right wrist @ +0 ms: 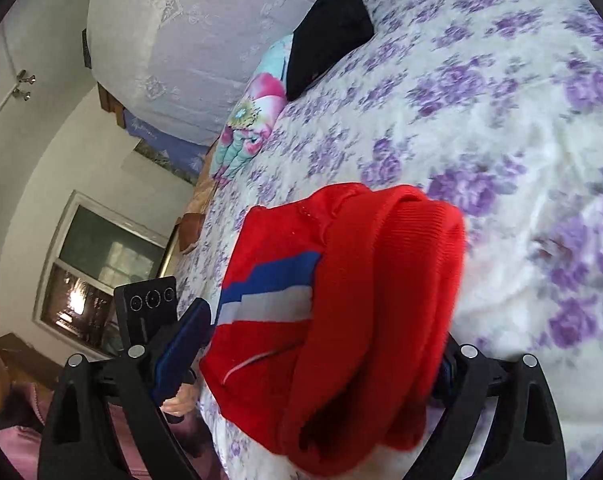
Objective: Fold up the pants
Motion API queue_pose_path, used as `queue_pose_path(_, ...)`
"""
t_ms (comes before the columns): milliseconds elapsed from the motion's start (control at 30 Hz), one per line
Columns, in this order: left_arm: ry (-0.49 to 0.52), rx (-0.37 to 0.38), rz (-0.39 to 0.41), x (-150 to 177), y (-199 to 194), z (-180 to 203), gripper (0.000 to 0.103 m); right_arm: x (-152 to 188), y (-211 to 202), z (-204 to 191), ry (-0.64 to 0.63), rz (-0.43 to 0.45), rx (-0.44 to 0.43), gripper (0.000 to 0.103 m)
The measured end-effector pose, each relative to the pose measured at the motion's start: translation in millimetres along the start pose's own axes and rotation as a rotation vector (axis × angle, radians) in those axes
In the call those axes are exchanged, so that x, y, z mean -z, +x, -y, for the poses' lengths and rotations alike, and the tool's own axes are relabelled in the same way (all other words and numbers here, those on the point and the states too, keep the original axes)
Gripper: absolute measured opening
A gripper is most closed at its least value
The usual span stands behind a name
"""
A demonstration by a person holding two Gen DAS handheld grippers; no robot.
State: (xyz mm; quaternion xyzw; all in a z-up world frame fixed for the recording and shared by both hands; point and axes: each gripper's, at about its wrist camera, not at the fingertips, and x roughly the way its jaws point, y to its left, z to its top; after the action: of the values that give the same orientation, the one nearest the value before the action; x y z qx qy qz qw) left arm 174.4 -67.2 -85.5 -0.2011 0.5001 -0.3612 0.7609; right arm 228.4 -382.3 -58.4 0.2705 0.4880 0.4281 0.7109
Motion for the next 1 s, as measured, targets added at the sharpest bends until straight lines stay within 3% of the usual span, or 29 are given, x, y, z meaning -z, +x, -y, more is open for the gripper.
queue_pose_path(67, 0.0, 0.006, 0.008, -4.9, 4.0, -0.4, 0.099, -4.7, 8.8, -5.1, -0.033, -0.028, -0.001, 0.095)
queue_pose_path(200, 0.01, -0.006, 0.043, -7.6, 9.7, 4.1, 0.099, -3.4, 11.1, -10.0, -0.049, -0.002, 0.017, 0.09)
queue_pose_path(300, 0.007, -0.026, 0.07, -4.6, 8.0, 6.9, 0.096, 0.4, 7.2, -7.3, -0.028, 0.029, 0.053, 0.07)
queue_pose_path(367, 0.015, -0.076, 0.086, -2.6, 4.7, 9.9, 0.082, 2.3, 4.8, -4.2, -0.002, 0.049, 0.073, 0.051)
queue_pose_path(467, 0.047, -0.121, 0.103, -0.6, -2.2, 16.9, 0.065, 7.6, 0.8, -8.5, 0.001, 0.077, 0.082, 0.042)
queue_pose_path(567, 0.092, -0.158, 0.127, 1.7, -10.5, 27.6, 0.051, 10.9, 1.0, -22.7, -0.029, 0.099, 0.089, 0.037)
queue_pose_path(667, 0.126, -0.188, 0.148, 6.4, -18.6, 37.2, 0.045, 13.3, -2.2, -42.8, -0.068, 0.121, 0.087, 0.036)
queue_pose_path(867, 0.193, -0.225, 0.205, 12.3, -43.9, 52.9, 0.044, 9.9, -5.3, -81.0, -0.138, 0.138, 0.079, 0.035)
queue_pose_path(1000, 0.239, -0.249, 0.245, -1.7, -65.5, 55.8, 0.044, -14.3, 4.7, -101.5, -0.178, 0.145, 0.059, 0.035)
